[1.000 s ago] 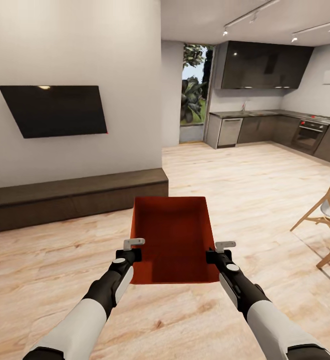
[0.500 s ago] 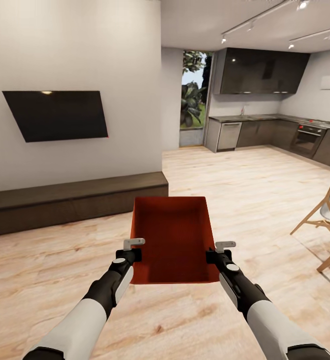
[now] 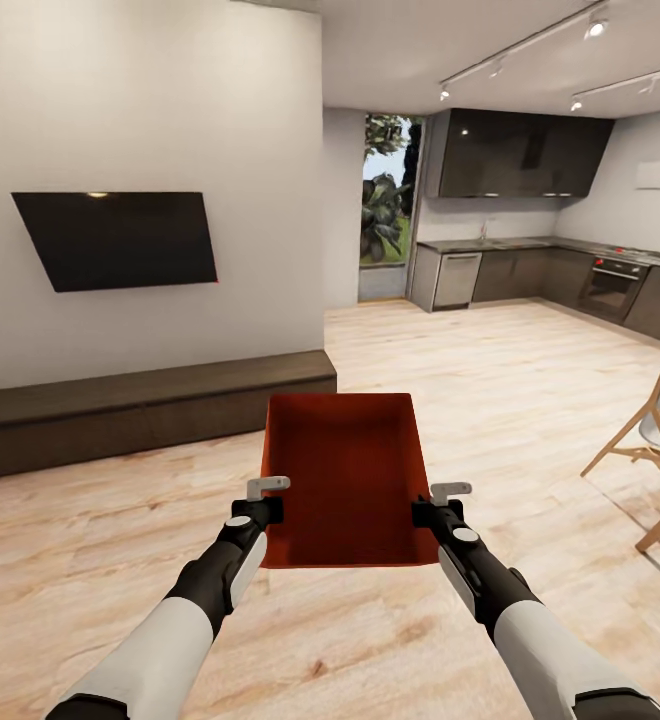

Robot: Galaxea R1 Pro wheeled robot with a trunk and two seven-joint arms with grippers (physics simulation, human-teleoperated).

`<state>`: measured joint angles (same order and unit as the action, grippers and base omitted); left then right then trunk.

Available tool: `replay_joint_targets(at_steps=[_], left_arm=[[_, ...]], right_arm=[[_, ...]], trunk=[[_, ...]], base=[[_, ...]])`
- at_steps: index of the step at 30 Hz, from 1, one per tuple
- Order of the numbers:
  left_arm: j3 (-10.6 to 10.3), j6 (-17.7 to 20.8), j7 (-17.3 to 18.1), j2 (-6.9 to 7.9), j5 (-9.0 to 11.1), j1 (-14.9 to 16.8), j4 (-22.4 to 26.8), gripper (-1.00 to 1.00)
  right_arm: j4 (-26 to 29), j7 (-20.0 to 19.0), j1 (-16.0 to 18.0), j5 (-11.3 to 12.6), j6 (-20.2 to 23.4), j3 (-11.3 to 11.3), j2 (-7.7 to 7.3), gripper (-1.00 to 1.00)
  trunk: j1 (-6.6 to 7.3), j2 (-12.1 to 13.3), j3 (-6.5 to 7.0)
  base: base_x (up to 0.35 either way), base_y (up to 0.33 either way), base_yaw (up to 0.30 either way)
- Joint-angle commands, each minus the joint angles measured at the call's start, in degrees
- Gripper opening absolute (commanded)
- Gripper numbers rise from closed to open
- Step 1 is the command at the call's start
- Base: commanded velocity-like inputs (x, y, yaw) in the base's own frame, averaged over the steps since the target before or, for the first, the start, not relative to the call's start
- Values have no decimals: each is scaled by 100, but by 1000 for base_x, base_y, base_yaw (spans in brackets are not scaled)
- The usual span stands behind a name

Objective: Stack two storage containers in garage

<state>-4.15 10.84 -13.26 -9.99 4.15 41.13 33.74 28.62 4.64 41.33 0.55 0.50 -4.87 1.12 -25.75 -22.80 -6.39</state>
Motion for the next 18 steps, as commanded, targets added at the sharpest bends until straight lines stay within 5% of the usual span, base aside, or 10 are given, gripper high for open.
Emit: replay_joint_targets(at_steps=[1, 18], left_arm=[[-33, 32, -63, -1, 103, 0, -8, -100], [-33, 32, -63, -1, 103, 0, -8, -100]], right_arm=[[30, 20, 7, -29, 3, 13, 3, -100], [30, 20, 7, -31, 3, 13, -3, -100]], trunk=[[-4, -12, -3], [-4, -12, 149]], base=[[0, 0, 0], [0, 0, 0]])
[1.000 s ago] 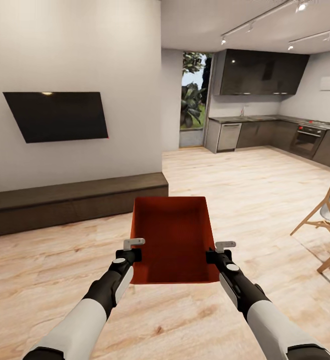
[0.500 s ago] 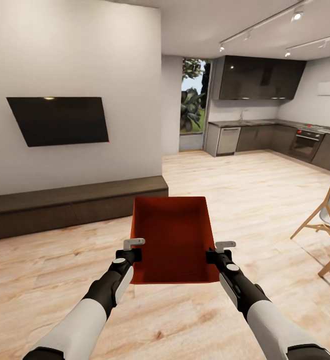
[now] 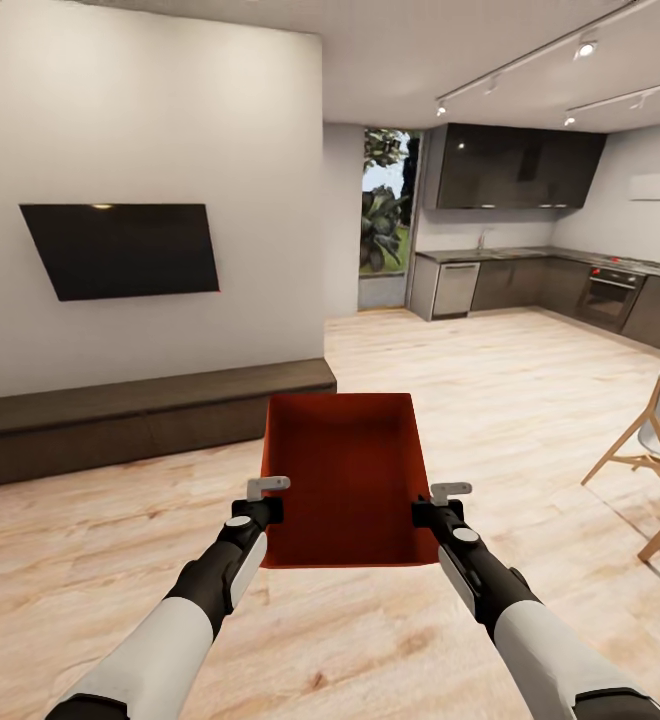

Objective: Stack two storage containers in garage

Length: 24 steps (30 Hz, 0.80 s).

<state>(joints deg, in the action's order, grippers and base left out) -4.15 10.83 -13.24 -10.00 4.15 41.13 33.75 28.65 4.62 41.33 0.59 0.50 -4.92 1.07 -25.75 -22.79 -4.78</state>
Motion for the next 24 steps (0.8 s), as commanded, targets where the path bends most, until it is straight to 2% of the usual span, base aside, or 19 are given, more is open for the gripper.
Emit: replay_joint_targets(at_steps=[1, 17, 24], left_arm=[[-33, 33, -65, 0, 104, 0, -9, -100], [-33, 33, -65, 0, 104, 0, -7, -100], [-33, 33, -65, 0, 104, 0, -1, -100]], right_arm=[[26, 21, 7, -35, 2, 17, 0, -100], [26, 21, 7, -34, 2, 17, 4, -100], [26, 21, 7, -36, 9, 17, 4, -100]], trunk=[[-4, -13, -3], [-4, -13, 139], [-4, -13, 152]], base=[[0, 0, 0], [0, 0, 0], [0, 0, 0]])
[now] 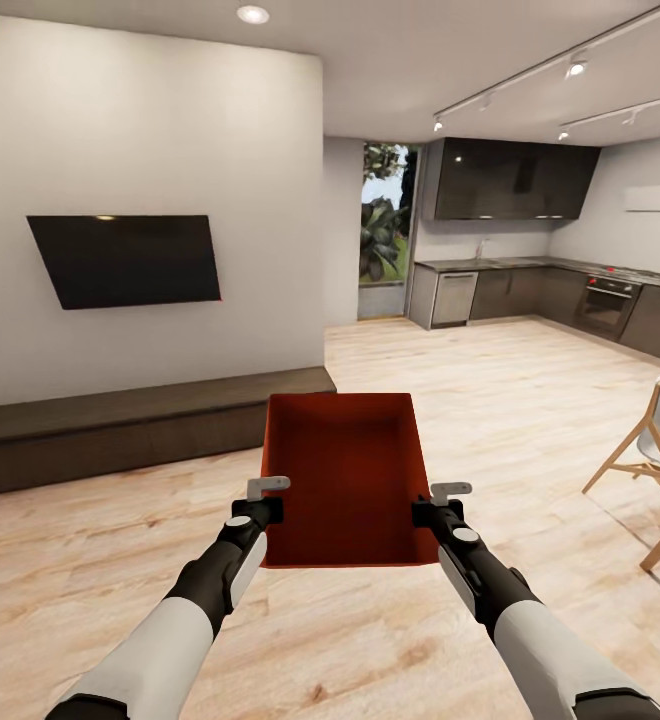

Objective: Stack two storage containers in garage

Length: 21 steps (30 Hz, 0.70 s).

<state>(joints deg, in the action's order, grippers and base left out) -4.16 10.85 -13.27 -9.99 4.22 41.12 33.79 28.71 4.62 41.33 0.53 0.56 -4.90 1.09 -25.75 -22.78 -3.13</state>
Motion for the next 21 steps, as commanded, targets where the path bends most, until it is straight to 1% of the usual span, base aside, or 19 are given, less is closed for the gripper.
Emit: replay_joint_targets(at_steps=[1, 21], left_arm=[[-32, 31, -62, -1, 97, 1, -5, -100], [-32, 31, -62, -1, 97, 1, -4, -100]], right_arm=[[21, 21, 7, -29, 4, 15, 3, -100], [21, 21, 7, -27, 6, 15, 5, -100]], trunk=[[-4, -14, -13], [-4, -14, -13]], base=[[0, 0, 0], [0, 0, 0]])
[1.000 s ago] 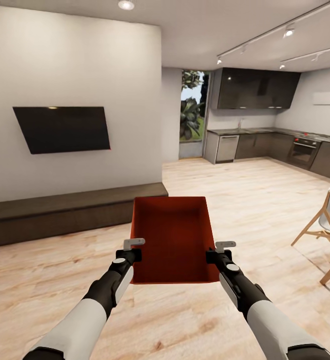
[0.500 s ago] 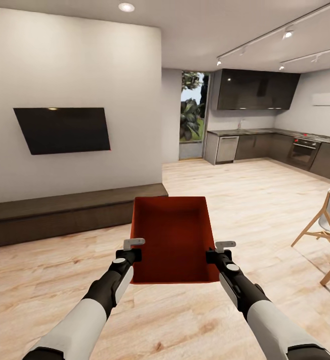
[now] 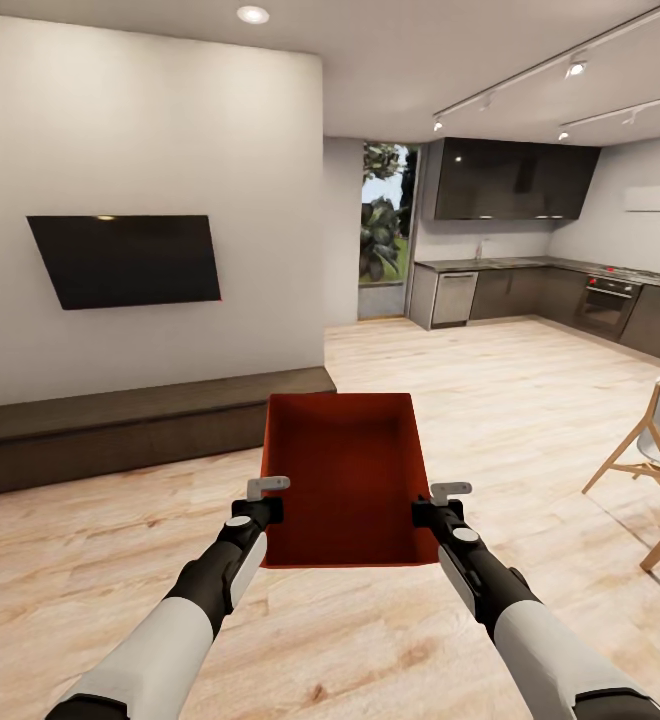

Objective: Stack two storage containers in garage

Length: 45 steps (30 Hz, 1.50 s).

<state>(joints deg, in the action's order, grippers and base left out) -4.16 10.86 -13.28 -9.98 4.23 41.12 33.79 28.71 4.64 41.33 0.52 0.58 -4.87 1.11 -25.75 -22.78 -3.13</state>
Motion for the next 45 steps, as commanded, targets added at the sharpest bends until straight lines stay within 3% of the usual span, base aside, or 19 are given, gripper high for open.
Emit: replay_joint_targets(at_steps=[1, 12, 45], left_arm=[[-32, 31, -60, -2, 95, 1, -4, -100], [-32, 31, -60, -2, 95, 1, -4, -100], [-32, 31, -60, -2, 95, 1, -4, -100]], right_arm=[[20, 20, 7, -27, 8, 14, 2, -100], [20, 27, 7, -25, 7, 19, 0, -100], [12, 28, 7, -25, 21, 22, 9, -100]], trunk=[[-4, -14, -13], [-4, -14, -11], [-4, -14, 54]], base=[[0, 0, 0], [0, 0, -29], [0, 0, -246]])
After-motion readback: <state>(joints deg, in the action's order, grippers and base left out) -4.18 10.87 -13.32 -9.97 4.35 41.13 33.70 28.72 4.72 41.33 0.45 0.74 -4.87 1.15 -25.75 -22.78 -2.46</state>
